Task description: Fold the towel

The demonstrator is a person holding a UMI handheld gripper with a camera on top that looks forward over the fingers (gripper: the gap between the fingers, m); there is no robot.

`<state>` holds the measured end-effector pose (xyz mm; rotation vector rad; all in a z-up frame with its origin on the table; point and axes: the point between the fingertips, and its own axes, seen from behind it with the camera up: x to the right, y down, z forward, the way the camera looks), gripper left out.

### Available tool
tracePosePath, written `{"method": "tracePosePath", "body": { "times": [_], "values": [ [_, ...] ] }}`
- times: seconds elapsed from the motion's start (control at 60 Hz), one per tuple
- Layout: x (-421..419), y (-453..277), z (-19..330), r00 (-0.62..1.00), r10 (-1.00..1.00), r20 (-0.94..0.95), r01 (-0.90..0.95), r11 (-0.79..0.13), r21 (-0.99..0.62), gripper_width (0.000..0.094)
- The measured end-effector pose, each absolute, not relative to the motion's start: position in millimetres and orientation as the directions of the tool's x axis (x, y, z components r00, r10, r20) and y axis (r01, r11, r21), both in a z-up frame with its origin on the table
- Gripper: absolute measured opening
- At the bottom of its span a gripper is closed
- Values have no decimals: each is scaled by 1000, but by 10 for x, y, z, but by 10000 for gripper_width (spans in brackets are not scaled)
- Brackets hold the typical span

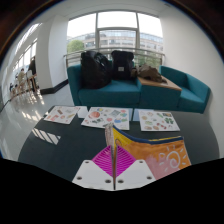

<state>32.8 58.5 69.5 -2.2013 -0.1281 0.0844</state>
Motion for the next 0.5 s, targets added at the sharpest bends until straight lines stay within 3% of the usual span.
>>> {"method": "tracePosePath", "body": {
  "times": [0.067, 0.2, 0.317, 0.417, 0.433, 0.5],
  "values": [
    [702, 581, 973, 995, 100, -4, 53, -559, -827, 9],
    [1667, 586, 1197, 999, 3, 35, 31, -528, -849, 8],
    [2638, 608, 978, 986, -116, 116, 32, -555, -831, 9],
    [3210, 622, 572, 976, -159, 149, 25, -599, -800, 44],
    [3288, 616, 531, 975, -166, 151, 22, -598, -801, 85],
    [3627, 589, 424, 953, -199, 230, 63, -611, -789, 415]
  ]
}}
